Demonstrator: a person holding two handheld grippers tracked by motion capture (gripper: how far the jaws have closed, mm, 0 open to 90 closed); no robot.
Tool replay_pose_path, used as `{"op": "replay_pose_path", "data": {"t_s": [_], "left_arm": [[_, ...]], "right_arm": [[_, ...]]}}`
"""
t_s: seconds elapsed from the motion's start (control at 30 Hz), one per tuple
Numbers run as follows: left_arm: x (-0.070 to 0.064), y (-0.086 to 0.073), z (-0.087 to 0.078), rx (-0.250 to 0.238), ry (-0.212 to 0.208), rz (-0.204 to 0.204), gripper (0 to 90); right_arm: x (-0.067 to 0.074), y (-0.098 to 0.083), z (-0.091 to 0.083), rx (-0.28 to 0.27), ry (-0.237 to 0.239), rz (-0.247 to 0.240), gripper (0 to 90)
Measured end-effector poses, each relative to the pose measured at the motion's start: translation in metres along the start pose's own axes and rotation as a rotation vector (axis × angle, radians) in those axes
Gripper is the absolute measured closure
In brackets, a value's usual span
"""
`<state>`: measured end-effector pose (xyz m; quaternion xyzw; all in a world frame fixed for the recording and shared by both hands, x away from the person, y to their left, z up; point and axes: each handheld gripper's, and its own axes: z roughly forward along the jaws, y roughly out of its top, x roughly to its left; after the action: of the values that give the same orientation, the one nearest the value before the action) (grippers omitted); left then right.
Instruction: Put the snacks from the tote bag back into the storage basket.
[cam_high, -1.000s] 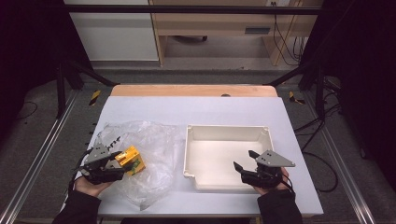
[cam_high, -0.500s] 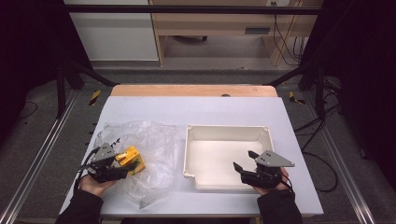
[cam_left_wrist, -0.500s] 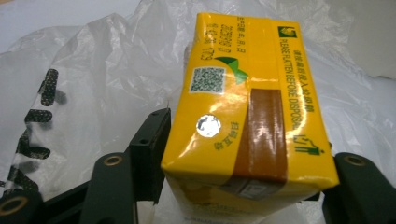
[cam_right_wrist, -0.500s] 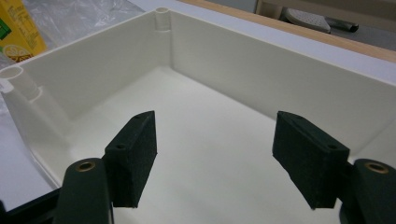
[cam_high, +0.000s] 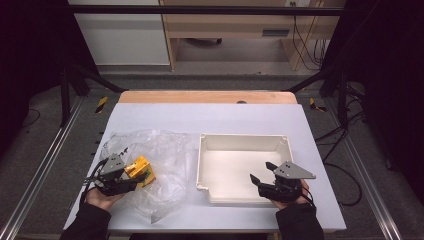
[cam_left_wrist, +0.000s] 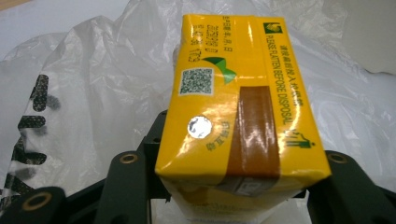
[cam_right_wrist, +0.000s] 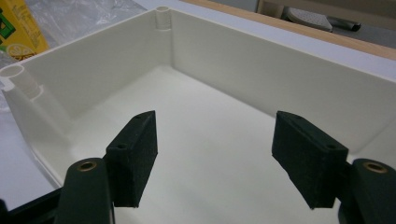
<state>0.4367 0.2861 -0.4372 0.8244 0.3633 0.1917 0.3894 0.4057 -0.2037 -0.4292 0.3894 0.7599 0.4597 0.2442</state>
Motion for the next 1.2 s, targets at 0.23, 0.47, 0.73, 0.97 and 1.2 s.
{"op": "replay_pose_path", "data": {"t_s": [0.23,0.47,0.73,0.97,1.2], "left_arm": [[0.000,0.001,-0.001,0.009,0.007,-0.010,49.4],[-0.001,0.002,-0.008,0.006,0.015,-0.022,49.6],[-0.004,0.012,-0.023,-0.052,0.008,-0.037,49.8],[-0.006,0.021,-0.040,-0.111,0.013,-0.053,49.8],[-0.009,0.029,-0.053,-0.146,0.015,-0.043,49.9]], "right_arm": [[0.000,0.000,0.001,0.003,0.001,-0.001,31.3],[0.001,0.000,0.002,0.009,-0.003,-0.006,31.7],[0.000,-0.001,0.001,0.007,-0.002,-0.002,31.6],[0.000,-0.001,0.001,0.009,-0.005,0.001,30.4],[-0.001,-0.001,0.001,0.011,-0.007,0.004,29.8]]}}
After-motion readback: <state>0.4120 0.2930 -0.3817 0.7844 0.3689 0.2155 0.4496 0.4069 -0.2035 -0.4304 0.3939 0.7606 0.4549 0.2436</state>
